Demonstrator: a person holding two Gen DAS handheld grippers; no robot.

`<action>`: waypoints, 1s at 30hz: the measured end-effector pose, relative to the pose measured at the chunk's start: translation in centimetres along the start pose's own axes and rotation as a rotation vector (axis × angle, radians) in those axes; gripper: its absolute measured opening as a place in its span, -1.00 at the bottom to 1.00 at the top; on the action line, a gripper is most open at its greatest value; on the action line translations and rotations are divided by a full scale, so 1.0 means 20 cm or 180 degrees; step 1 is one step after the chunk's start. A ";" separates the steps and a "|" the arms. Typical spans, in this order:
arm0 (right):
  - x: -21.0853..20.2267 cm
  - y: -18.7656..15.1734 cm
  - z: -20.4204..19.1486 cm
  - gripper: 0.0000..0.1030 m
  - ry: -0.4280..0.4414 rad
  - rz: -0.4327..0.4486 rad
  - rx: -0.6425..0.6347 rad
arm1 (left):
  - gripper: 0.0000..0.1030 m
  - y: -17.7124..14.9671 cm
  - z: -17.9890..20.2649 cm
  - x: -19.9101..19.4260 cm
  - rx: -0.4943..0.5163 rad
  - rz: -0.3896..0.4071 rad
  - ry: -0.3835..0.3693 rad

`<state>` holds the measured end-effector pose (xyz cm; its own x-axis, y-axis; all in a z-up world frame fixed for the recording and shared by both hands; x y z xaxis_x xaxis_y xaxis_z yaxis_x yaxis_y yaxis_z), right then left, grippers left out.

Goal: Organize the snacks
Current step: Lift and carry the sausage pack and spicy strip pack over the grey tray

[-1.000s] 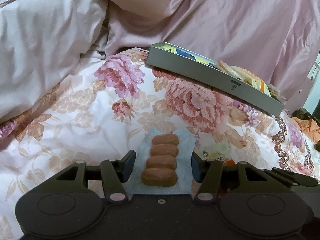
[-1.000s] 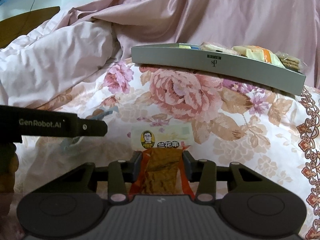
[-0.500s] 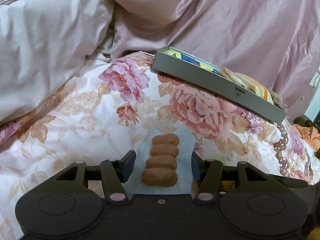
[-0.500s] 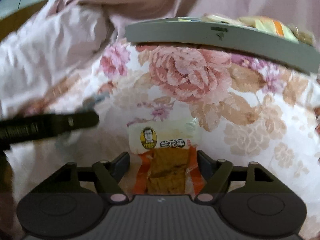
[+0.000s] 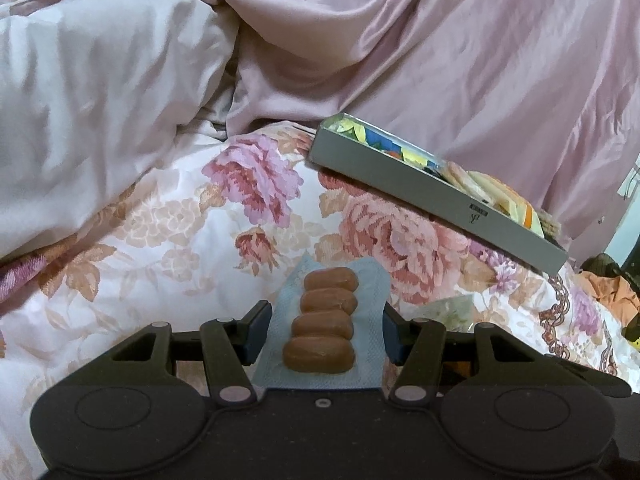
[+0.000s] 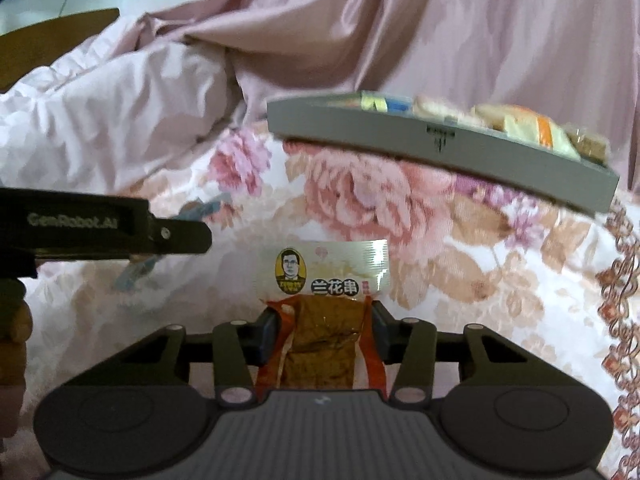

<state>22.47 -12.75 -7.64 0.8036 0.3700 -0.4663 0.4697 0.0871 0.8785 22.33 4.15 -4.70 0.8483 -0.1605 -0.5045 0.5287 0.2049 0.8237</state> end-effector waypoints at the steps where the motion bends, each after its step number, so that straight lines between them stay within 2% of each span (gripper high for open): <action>1: -0.01 0.01 0.00 -0.04 0.0003 0.0050 -0.0010 | 0.13 0.00 0.00 0.00 -0.0001 0.0008 0.0002; 10: -0.06 0.12 0.06 -0.06 0.0003 0.0420 0.0052 | 0.13 0.09 0.02 0.01 -0.0004 0.0116 0.0008; 17: -0.11 0.23 0.14 -0.05 -0.0047 0.0818 0.0147 | 0.13 0.30 0.08 0.06 -0.0084 0.0303 -0.0066; 24: -0.14 0.56 0.29 -0.04 -0.0138 0.1108 0.0009 | 0.14 0.57 0.21 0.19 -0.0086 0.0440 -0.0131; 27: -0.13 0.72 0.40 -0.04 -0.0171 0.1167 -0.0039 | 0.15 0.67 0.28 0.26 -0.0033 0.0496 -0.0138; 30: -0.09 0.85 0.51 -0.03 -0.0208 0.1175 -0.0076 | 0.15 0.75 0.28 0.35 0.0027 0.0539 -0.0167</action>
Point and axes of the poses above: each gripper's, at about its wrist camera, not at the fingertips, and x roughly the way its jaws point, z to its right, y to its top, the point moved 5 cm from there along x, roughly the way its jaws point, and after that the axes turned 7 degrees about y, right-handed, at the moved point
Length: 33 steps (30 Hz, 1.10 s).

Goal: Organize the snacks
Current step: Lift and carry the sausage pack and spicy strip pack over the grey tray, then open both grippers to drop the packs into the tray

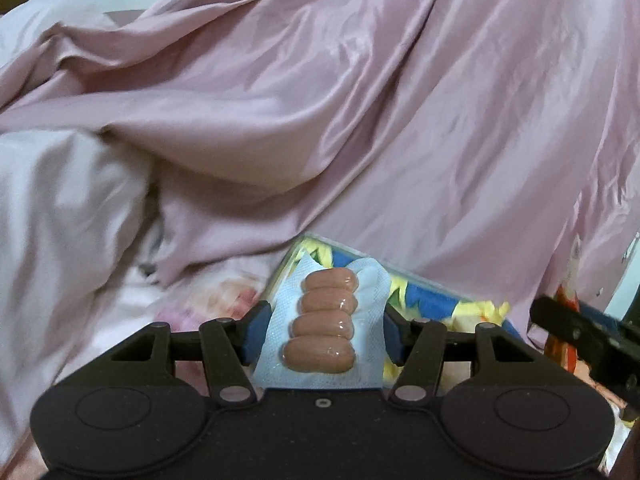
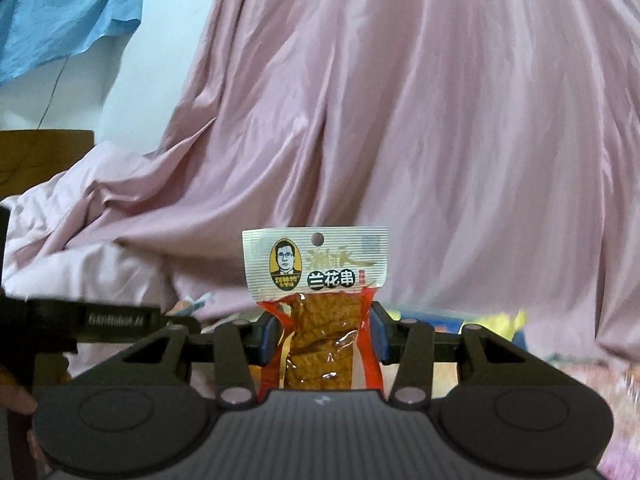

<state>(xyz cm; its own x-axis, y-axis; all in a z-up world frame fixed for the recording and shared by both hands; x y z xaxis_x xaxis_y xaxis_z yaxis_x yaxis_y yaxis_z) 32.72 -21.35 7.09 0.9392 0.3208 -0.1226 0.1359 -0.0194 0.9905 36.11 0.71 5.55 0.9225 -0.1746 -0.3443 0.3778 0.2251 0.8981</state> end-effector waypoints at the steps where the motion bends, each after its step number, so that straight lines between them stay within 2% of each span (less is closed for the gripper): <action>1: 0.03 0.02 0.03 -0.03 -0.0009 -0.0013 -0.0023 | 0.15 0.02 -0.01 0.04 -0.0005 -0.0015 -0.0021; 9: 0.38 0.09 0.24 -0.03 0.0008 -0.0288 0.0017 | 0.15 0.04 -0.02 0.34 0.0059 -0.0163 -0.0038; 15: 0.61 0.05 0.33 -0.01 0.0071 -0.0567 0.0009 | 0.16 -0.01 0.00 0.44 0.0167 -0.0269 0.0018; 19: 0.69 0.00 0.32 0.03 0.0108 -0.0703 -0.0046 | 0.17 -0.05 0.00 0.49 0.0174 -0.0325 0.0044; 29: 0.74 -0.06 0.29 0.17 0.0182 -0.0825 -0.0053 | 0.21 -0.08 0.00 0.49 0.0183 -0.0353 0.0139; 31: 0.75 -0.06 0.30 0.20 0.0207 -0.0848 0.0011 | 0.33 -0.07 0.00 0.49 0.0148 -0.0360 0.0147; 33: 0.74 -0.06 0.33 0.31 0.0214 -0.0851 0.0097 | 0.60 -0.07 -0.01 0.47 0.0088 -0.0365 0.0182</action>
Point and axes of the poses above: each gripper's, at about its wrist camera, not at the fingertips, and x roughly the way its jaws point, z to its right, y to its top, the point moved 5 cm from there along x, roughly the way its jaws point, and after that the axes turned 7 degrees about y, right-handed, at the moved point
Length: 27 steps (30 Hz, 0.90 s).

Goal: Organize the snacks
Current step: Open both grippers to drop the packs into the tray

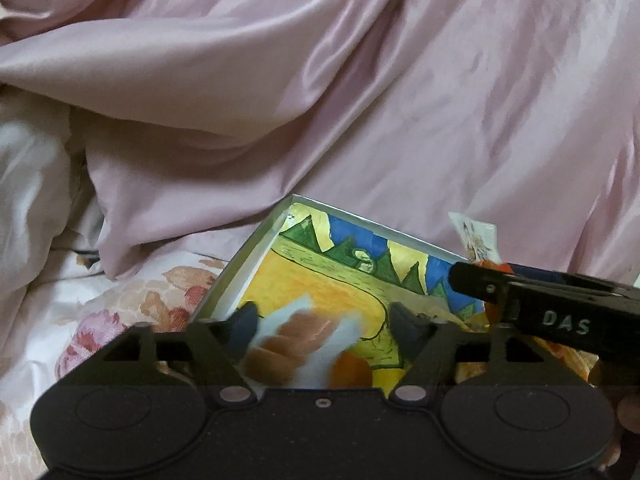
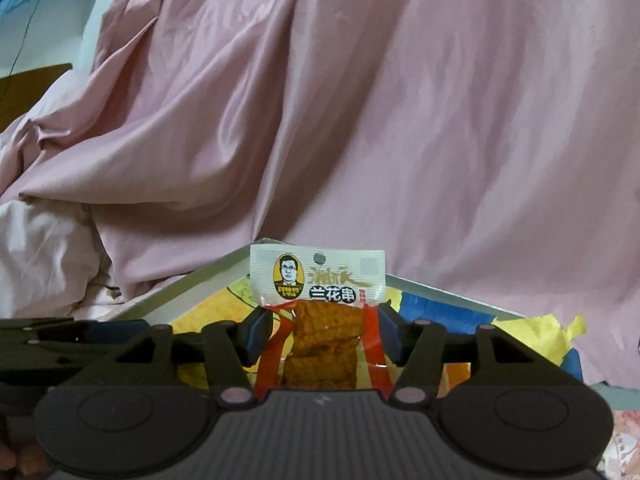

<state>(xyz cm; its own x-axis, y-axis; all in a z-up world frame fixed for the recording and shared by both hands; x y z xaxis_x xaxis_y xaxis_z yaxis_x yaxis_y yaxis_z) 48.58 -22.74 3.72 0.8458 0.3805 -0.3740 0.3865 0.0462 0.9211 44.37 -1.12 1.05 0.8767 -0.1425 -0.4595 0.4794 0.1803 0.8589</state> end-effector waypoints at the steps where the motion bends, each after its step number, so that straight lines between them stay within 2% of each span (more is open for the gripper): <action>1: -0.01 0.00 0.01 0.40 0.0003 0.0014 0.0045 | 0.63 0.00 0.00 -0.01 -0.0027 0.0014 0.0026; 4: -0.07 0.03 0.05 0.60 0.0052 0.0147 0.0209 | 0.73 0.01 -0.02 -0.04 -0.0108 0.0041 0.0077; 6: -0.11 0.05 0.07 0.66 0.0103 0.0211 0.0307 | 0.85 0.03 -0.02 -0.08 -0.0150 0.0075 0.0107; 11: -0.25 0.09 0.11 0.88 0.0088 0.0380 0.0358 | 0.98 0.06 -0.01 -0.19 -0.0169 0.0173 0.0150; 17: -0.44 0.13 0.13 0.99 0.0068 0.0507 0.0393 | 0.98 0.11 0.02 -0.36 -0.0110 0.0298 0.0165; 27: -0.77 0.11 0.11 0.99 -0.0054 0.0647 0.0341 | 0.98 0.12 0.06 -0.65 -0.0029 0.0459 0.0244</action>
Point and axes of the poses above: each gripper's, at about its wrist camera, not at the fingertips, and x roughly the way its jaws point, z to its right, y to its top, the point moved 5 cm from there along x, roughly the way its jaws point, and after that the axes turned 7 degrees about y, right-handed, at the moved point
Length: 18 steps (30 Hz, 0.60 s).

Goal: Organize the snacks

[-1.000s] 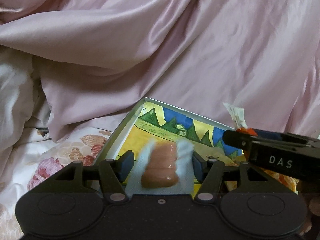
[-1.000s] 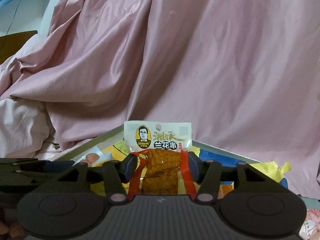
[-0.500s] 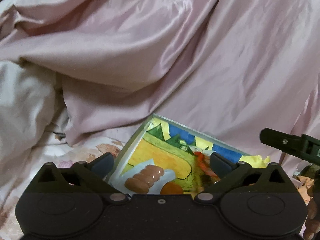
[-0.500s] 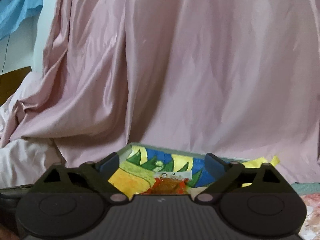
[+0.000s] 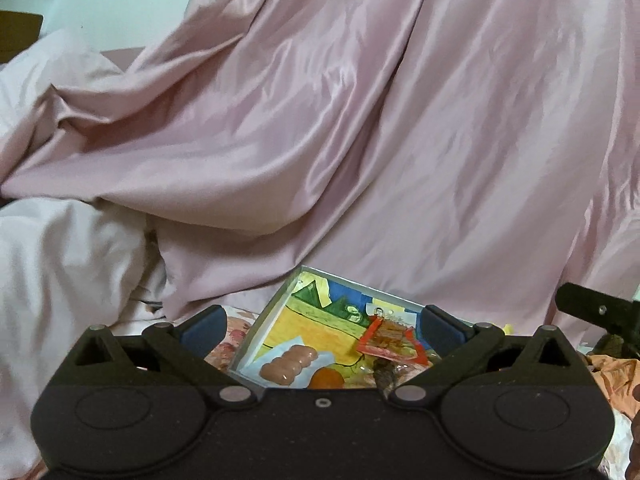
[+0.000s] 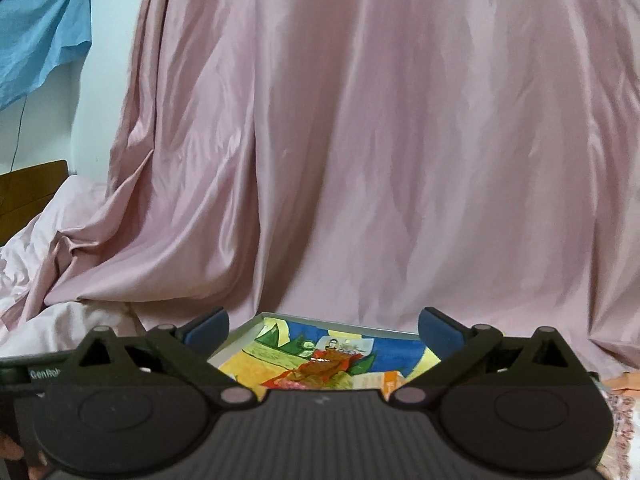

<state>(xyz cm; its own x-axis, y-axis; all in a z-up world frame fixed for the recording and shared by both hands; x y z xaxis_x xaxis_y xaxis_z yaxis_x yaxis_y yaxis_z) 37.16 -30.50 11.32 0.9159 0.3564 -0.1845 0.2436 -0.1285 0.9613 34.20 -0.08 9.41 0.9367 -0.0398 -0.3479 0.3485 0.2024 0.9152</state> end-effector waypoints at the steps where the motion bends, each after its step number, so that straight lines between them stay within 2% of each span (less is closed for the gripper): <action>1: -0.03 0.00 0.00 0.99 -0.0005 0.0008 -0.0003 | 0.98 0.00 0.01 -0.03 0.0008 0.0009 0.0001; 8: -0.21 -0.06 -0.05 0.99 -0.0032 0.0010 -0.0054 | 0.98 -0.04 0.04 -0.21 0.0063 0.0046 0.0032; 18: -0.44 -0.21 -0.14 0.99 -0.0054 -0.0024 -0.0076 | 0.98 -0.16 0.04 -0.46 0.0164 0.0068 0.0045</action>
<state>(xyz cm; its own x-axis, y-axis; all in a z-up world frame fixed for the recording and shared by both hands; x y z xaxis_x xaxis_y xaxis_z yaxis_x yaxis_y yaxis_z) 27.20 -30.55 9.37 0.9194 0.3415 -0.1950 0.2431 -0.1036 0.9645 24.57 -1.18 9.86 0.9434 -0.0221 -0.3308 0.3302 0.1523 0.9315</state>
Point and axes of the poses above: each gripper's, at about its wrist camera, not at the fingertips, and x roughly the way its jaws point, z to its right, y to its top, the point moved 5 cm from there along x, roughly the way its jaws point, and after that the axes turned 7 degrees about y, right-handed, at the moved point
